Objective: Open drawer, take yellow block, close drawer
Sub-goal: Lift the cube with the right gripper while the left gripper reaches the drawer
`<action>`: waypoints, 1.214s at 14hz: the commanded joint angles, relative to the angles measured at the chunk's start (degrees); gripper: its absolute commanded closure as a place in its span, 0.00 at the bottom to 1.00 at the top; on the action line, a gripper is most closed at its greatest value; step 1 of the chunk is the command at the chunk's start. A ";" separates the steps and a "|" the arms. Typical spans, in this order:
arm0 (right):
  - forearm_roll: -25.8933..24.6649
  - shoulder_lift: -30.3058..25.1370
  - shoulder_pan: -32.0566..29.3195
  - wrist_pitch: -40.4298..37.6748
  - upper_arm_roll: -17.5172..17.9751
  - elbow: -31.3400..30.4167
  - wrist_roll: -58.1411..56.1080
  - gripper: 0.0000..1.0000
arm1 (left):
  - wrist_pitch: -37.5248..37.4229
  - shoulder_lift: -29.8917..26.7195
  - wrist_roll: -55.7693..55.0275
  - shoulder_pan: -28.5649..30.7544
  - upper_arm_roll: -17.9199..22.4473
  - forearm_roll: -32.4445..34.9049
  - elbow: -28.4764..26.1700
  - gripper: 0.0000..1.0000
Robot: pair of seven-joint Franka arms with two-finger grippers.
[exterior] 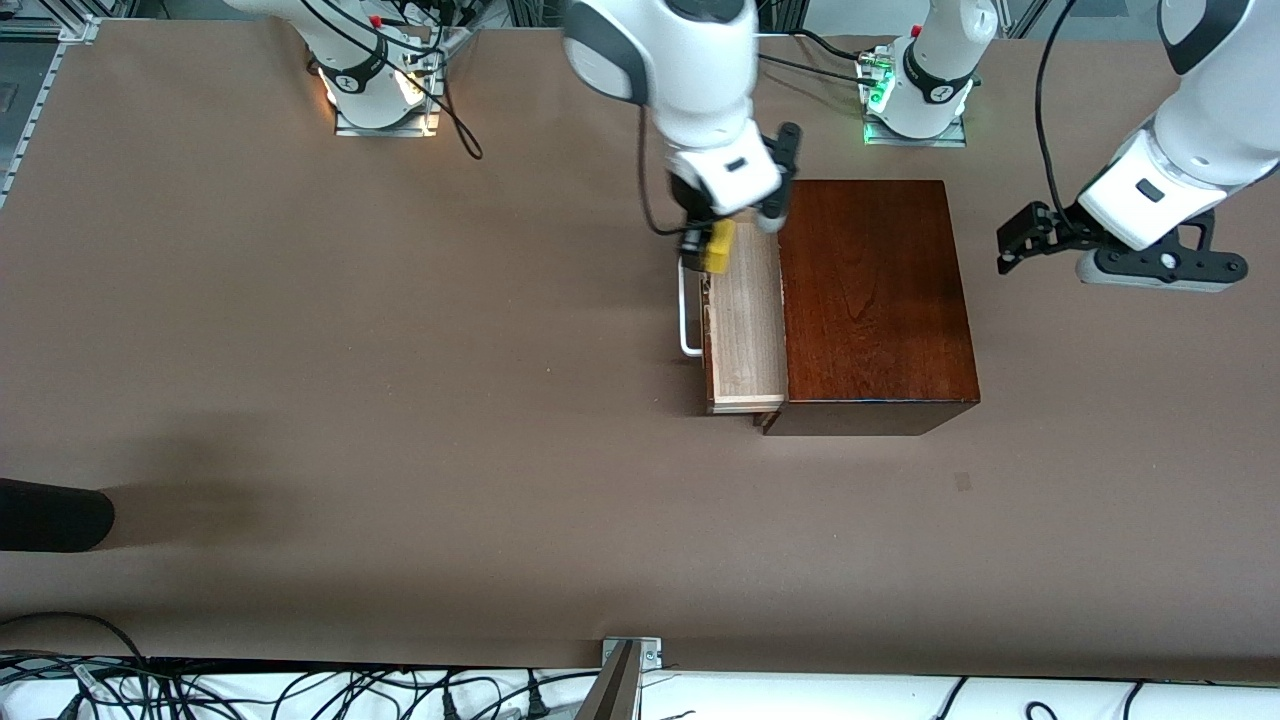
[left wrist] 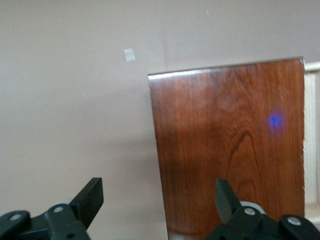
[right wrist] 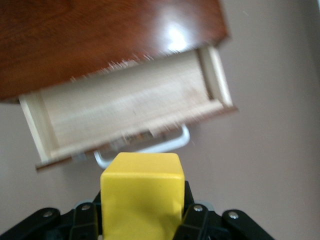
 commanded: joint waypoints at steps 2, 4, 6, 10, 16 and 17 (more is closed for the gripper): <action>2.20 -4.62 -10.78 -3.66 0.26 -1.48 -0.05 1.00 | -7.51 -0.19 6.80 -0.40 -3.88 0.63 2.34 0.00; 4.56 -5.85 -18.25 -3.92 0.52 -1.48 -0.22 1.00 | -7.96 0.85 13.13 -0.58 -6.86 0.63 2.34 0.00; 6.86 -6.90 -22.92 -4.27 -0.79 -2.00 -0.57 1.00 | -7.78 3.66 17.89 -0.93 -10.64 -0.68 2.51 0.00; 15.11 -10.59 -35.14 -4.10 -2.11 -11.98 -0.92 1.00 | -7.17 9.54 18.17 -2.68 -16.79 -4.73 5.92 0.00; 9.62 -20.51 -41.31 4.93 -2.38 -37.64 1.61 1.00 | -7.26 25.87 17.90 -14.01 -20.15 -4.82 21.20 0.00; 6.89 -22.45 -41.23 8.09 -2.38 -42.56 4.93 1.00 | -7.17 28.43 18.61 -15.33 -20.24 -4.82 23.32 0.00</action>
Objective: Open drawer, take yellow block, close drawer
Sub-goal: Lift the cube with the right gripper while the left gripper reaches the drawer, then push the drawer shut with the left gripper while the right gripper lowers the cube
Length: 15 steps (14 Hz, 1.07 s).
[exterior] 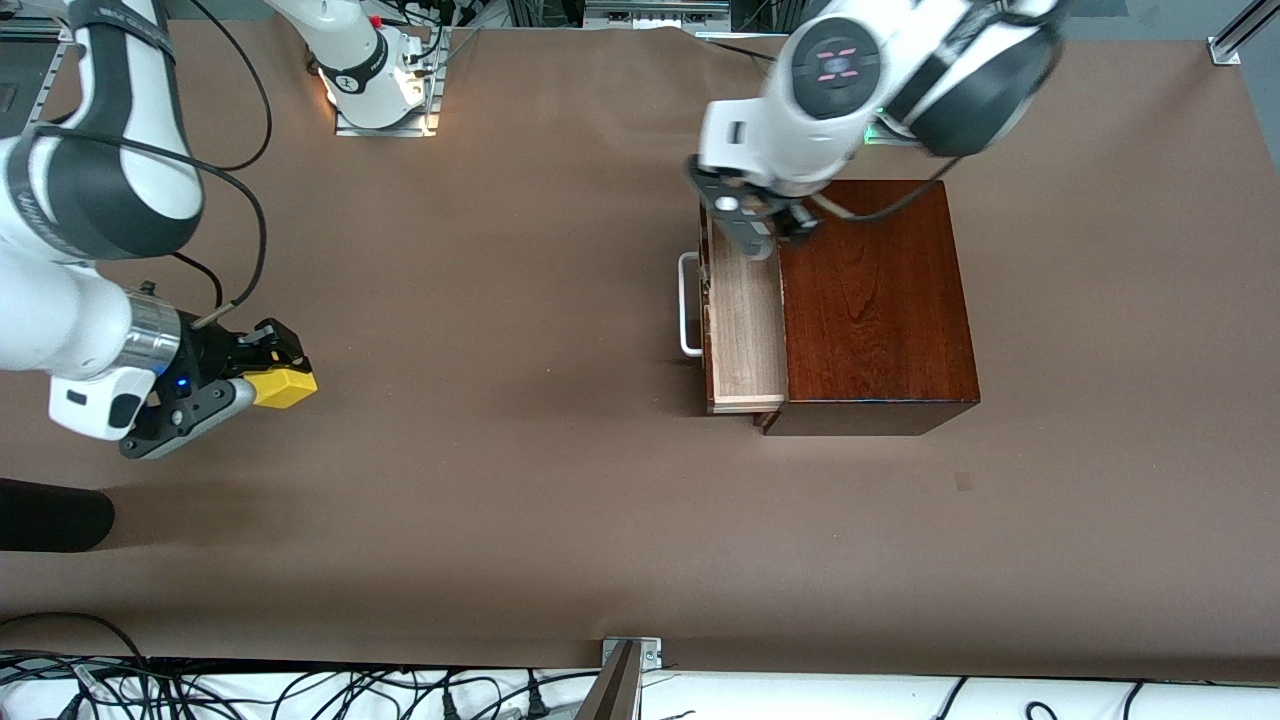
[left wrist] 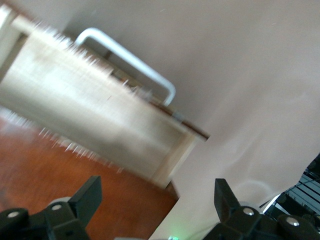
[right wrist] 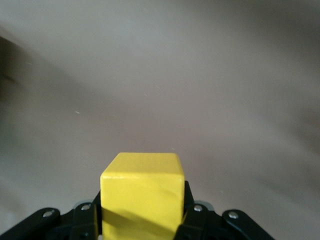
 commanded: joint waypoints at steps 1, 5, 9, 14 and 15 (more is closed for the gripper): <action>-6.43 -9.19 0.57 8.99 0.46 -17.82 10.31 1.00 | -0.56 10.00 1.87 -3.64 -0.09 -0.31 9.65 0.00; -8.75 -9.72 0.48 15.68 0.55 -26.19 16.08 1.00 | 11.91 15.63 13.78 -7.60 0.00 4.42 9.75 0.00; -8.31 -9.37 0.48 27.79 0.81 -36.55 22.84 1.00 | 16.41 20.03 27.50 -9.97 0.00 14.51 9.14 0.00; -8.31 -8.94 0.48 41.87 0.82 -48.96 28.30 1.00 | 16.33 22.59 30.70 -10.25 0.00 20.70 7.30 0.00; -8.22 -8.85 0.48 43.28 0.82 -50.28 28.56 1.00 | 15.89 22.33 30.70 -9.64 0.00 20.61 6.42 0.00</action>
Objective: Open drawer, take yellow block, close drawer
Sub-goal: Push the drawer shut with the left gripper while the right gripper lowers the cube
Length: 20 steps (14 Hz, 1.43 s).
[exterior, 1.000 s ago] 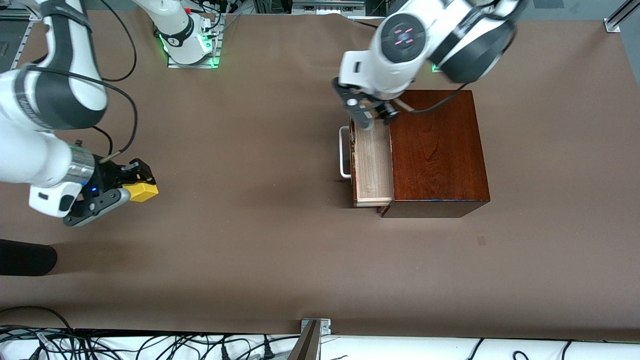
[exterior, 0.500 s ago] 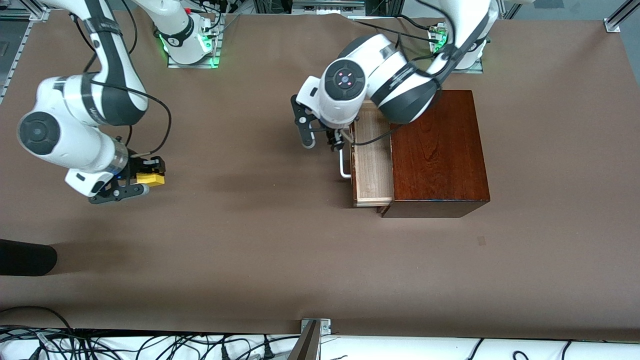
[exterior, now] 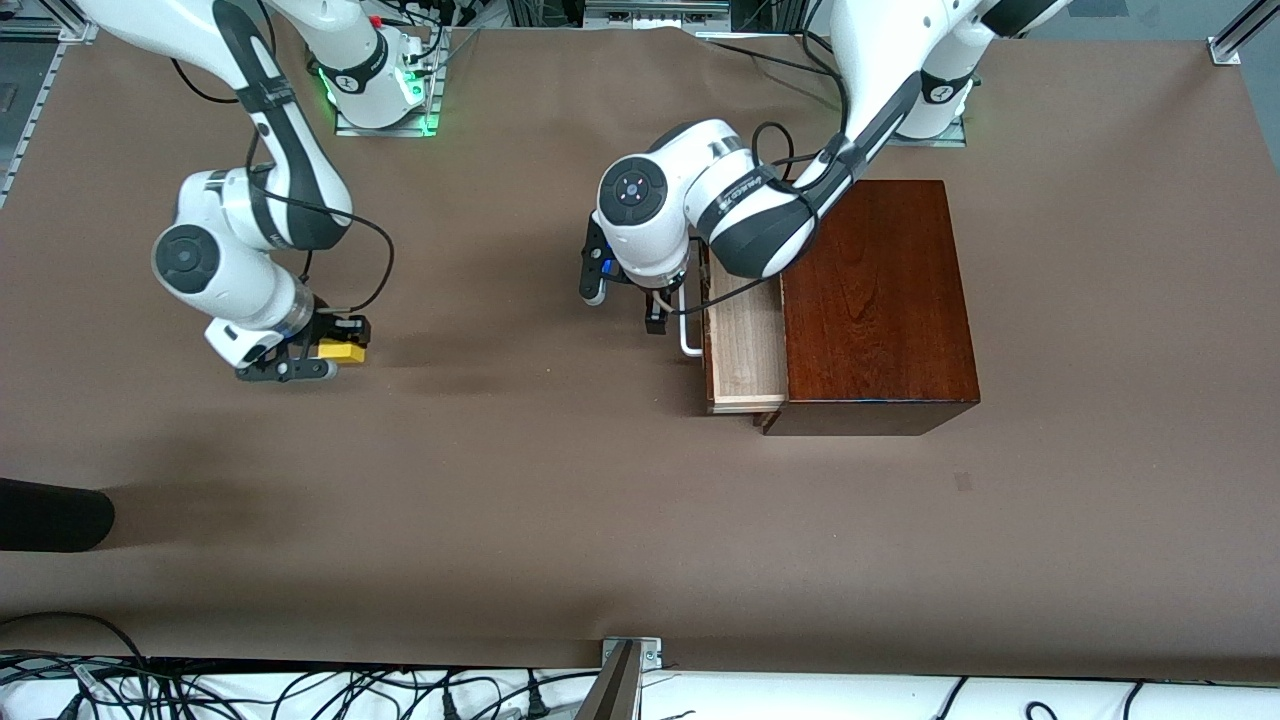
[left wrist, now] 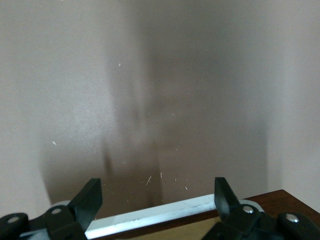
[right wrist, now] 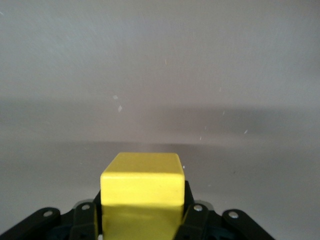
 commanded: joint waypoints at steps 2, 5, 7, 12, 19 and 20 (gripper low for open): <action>-0.34 -1.21 0.05 5.68 0.34 -5.88 4.02 1.00 | -2.97 -0.34 1.73 1.63 -0.09 1.40 -1.11 0.00; -0.34 0.72 0.05 9.37 0.34 -7.47 4.64 1.00 | -5.95 -0.60 0.95 2.42 0.26 1.40 -1.11 0.00; -0.34 1.69 0.05 10.26 0.34 -7.82 5.08 1.00 | -9.29 -1.12 0.94 2.94 0.26 1.40 -0.76 0.00; -0.34 2.75 0.05 12.81 0.34 -8.79 5.26 0.93 | -12.46 -1.30 0.86 4.35 0.17 1.40 -1.02 0.00; -0.60 -4.89 0.05 -3.50 0.60 1.19 3.85 0.00 | -17.13 -2.62 0.94 7.25 0.17 1.40 -1.02 0.00; -0.52 -5.16 0.05 -8.50 1.21 4.88 3.85 0.00 | -17.22 -2.62 0.94 7.25 0.17 1.40 -1.02 0.00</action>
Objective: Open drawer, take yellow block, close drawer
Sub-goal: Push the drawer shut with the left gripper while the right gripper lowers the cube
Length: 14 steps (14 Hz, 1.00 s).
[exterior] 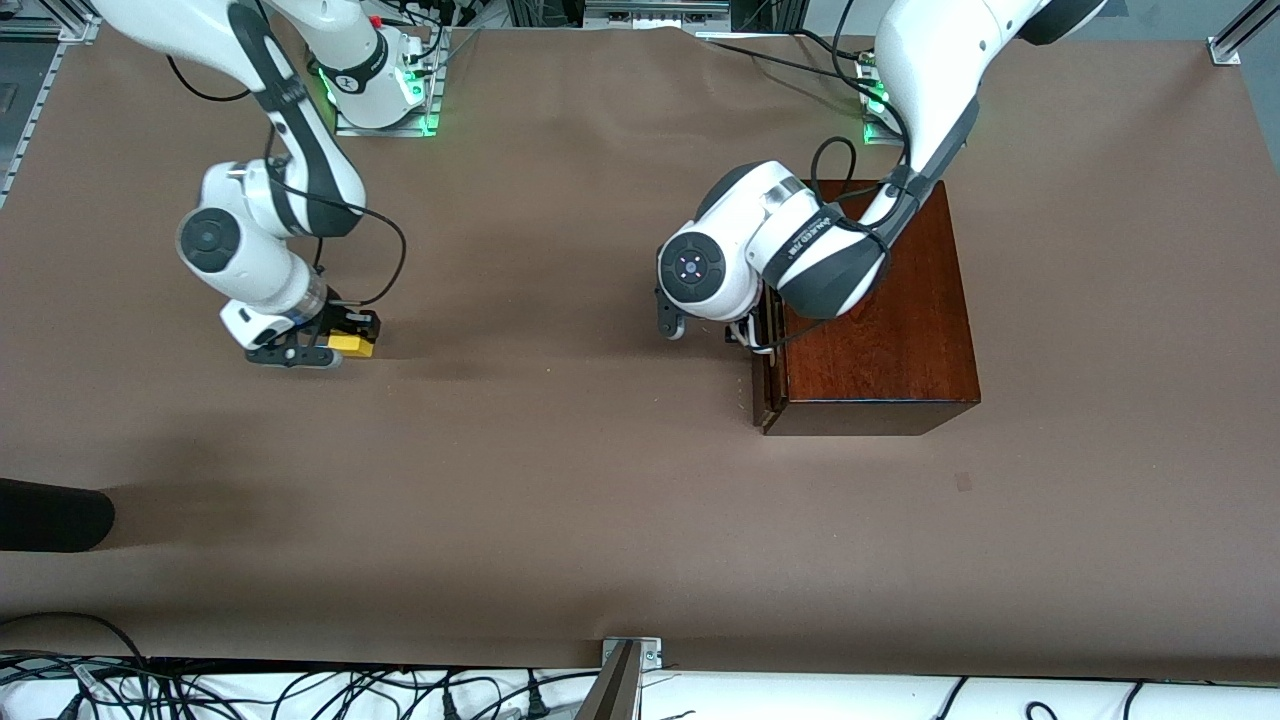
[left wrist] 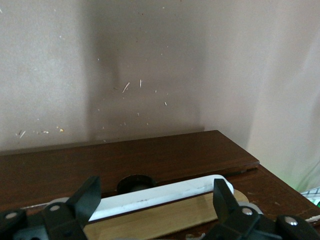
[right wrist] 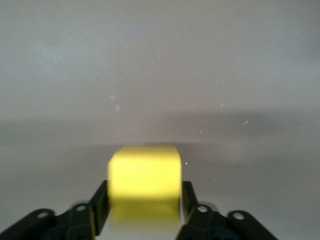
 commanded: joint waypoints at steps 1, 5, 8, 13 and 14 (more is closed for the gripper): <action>-0.51 -2.12 0.04 -12.07 1.30 8.17 -0.10 0.00 | -1.43 -1.75 0.57 0.05 0.07 1.37 -1.18 0.00; -0.42 -2.21 0.04 -14.04 1.39 9.42 -0.01 0.00 | -1.34 -3.41 0.31 0.75 -0.37 0.14 1.01 0.00; -0.59 -3.00 0.04 -19.98 1.48 14.58 -0.54 0.00 | -1.34 -8.59 0.39 4.16 -0.28 -4.59 1.37 0.00; -0.24 -5.28 0.04 -34.58 1.39 27.34 -8.18 0.00 | -1.86 -14.05 1.01 10.59 0.07 -6.37 3.46 0.00; -0.16 -5.98 0.04 -36.52 1.39 28.83 -8.27 0.00 | -3.96 -15.01 1.01 11.56 0.07 -4.88 5.22 0.00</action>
